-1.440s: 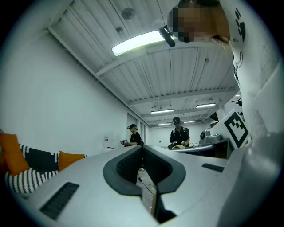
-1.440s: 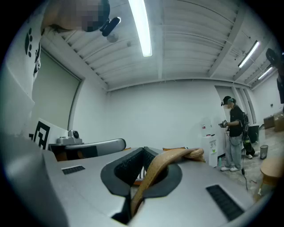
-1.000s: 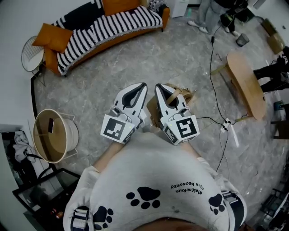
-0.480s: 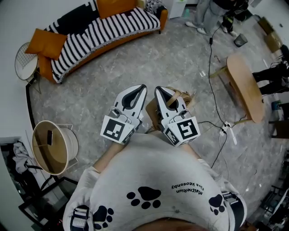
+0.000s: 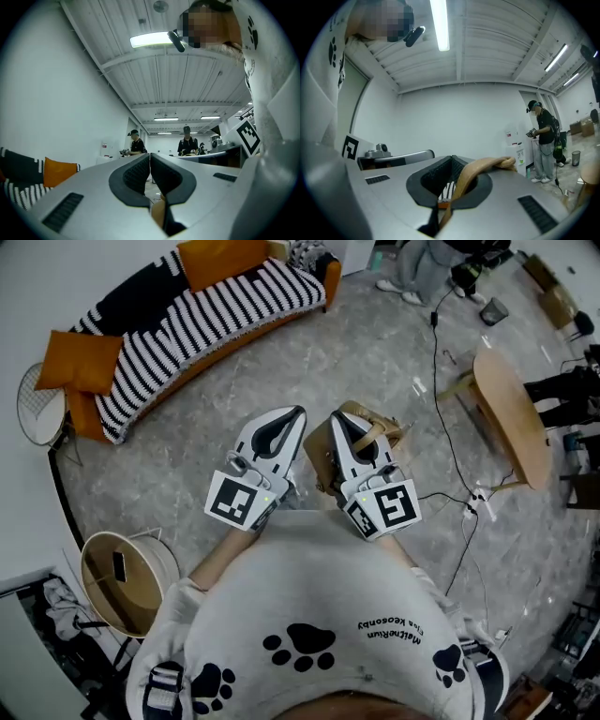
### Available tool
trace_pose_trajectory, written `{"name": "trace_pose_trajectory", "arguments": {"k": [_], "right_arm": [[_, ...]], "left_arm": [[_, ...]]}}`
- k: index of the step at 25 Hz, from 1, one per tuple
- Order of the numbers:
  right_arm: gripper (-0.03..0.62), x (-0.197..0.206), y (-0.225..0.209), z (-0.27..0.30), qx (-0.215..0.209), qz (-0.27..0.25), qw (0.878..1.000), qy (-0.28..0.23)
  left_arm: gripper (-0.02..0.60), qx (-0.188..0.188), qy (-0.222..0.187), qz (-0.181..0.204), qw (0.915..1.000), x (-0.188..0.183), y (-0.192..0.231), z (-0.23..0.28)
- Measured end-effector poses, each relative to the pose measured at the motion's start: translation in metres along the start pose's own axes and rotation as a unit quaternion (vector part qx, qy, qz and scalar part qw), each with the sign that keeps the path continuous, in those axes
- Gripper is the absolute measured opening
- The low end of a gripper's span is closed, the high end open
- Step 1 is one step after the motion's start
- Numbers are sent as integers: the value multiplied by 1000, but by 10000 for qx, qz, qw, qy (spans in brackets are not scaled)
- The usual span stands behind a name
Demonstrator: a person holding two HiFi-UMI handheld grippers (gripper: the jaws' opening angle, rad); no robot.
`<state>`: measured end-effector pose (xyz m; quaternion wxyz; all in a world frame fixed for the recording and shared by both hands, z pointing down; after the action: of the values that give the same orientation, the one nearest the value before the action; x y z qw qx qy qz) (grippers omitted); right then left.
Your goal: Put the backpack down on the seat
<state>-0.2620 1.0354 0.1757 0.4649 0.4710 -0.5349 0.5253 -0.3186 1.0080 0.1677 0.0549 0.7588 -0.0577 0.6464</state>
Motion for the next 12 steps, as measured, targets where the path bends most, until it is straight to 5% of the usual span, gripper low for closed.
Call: {"name": "trace_pose_trajectory", "arguments": {"k": [12], "right_arm": [[31, 13, -3, 73, 96, 112, 9996, 226]], "left_arm": [[21, 157, -80, -370, 9992, 17, 71, 11]]}}
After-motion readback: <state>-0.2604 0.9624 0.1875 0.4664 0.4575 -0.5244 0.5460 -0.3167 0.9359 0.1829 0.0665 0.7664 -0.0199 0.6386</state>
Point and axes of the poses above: the fingertips, and each gripper's own axes: z forward along the fingers, y to its left, x out of its underside, the point moved 1 cm from there along -z, backward along the fingers, and after that the axes turned 13 degrees about x, right-handed, at the moved point
